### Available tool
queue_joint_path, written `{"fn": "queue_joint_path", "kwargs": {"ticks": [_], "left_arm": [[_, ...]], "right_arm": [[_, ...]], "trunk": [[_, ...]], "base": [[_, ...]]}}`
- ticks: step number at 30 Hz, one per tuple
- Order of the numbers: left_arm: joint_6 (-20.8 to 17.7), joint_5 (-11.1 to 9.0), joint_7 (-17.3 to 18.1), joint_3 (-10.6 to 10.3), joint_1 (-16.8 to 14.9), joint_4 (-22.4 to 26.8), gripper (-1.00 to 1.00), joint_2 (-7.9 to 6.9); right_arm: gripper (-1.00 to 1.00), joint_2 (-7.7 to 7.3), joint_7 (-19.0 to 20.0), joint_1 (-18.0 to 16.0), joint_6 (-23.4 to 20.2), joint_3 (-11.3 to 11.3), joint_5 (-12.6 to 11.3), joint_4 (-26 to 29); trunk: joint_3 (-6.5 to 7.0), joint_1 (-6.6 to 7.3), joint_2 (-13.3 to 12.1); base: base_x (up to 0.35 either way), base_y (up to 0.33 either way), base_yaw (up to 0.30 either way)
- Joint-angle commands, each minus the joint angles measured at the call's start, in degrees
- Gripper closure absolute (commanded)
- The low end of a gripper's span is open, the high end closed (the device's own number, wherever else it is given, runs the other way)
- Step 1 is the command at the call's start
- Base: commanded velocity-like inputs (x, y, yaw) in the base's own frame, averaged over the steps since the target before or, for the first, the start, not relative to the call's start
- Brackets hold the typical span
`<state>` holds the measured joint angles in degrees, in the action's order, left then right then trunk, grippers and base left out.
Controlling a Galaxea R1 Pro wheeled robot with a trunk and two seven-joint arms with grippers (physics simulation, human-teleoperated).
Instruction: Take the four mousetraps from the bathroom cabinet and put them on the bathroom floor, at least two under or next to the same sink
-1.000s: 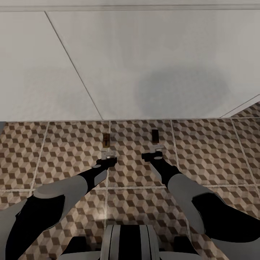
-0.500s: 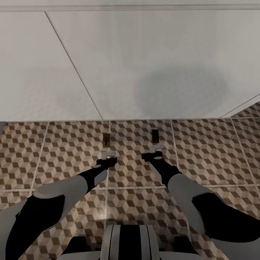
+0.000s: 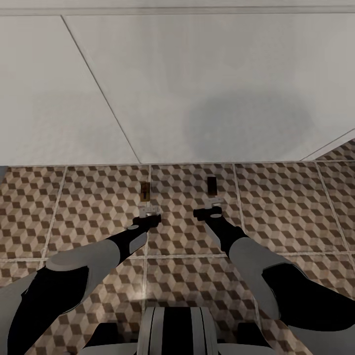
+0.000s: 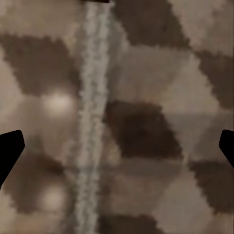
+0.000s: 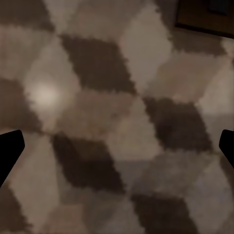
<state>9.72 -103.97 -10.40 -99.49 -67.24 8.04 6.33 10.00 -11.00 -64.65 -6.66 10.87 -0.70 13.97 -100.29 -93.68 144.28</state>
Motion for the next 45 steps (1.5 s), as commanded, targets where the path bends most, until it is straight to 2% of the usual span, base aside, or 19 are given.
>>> {"fn": "queue_joint_path", "kwargs": {"ticks": [1, 12, 24, 45], "left_arm": [[0.26, 0.0, -0.03, 0.0, 0.0, 0.01, -1.0, 0.02], [1.34, 0.0, -0.14, 0.0, 0.13, 0.21, -1.0, 0.0], [1.58, 0.0, -0.25, 0.0, 0.34, 2.72, -1.0, 0.0], [1.9, 0.0, -0.32, 0.0, 0.35, 3.03, -1.0, -0.12]], "right_arm": [[-1.0, 0.0, -0.01, 0.01, 0.1, 0.01, 0.0, 0.0], [-1.0, 0.0, -0.07, 0.05, 0.94, -0.02, 0.0, 0.0], [-1.0, 0.0, -0.07, 0.05, 1.03, -0.05, 0.0, 0.0], [-1.0, 0.0, -0.05, 0.05, 1.04, -0.04, 0.0, 0.0]], "trunk": [[0.0, 0.0, 0.0], [0.0, 0.0, 0.0], [0.0, 0.0, 0.0], [0.0, 0.0, 0.0]], "base": [[0.0, 0.0, 0.0], [0.0, 0.0, 0.0], [0.0, 0.0, 0.0], [0.0, 0.0, 0.0]]}}
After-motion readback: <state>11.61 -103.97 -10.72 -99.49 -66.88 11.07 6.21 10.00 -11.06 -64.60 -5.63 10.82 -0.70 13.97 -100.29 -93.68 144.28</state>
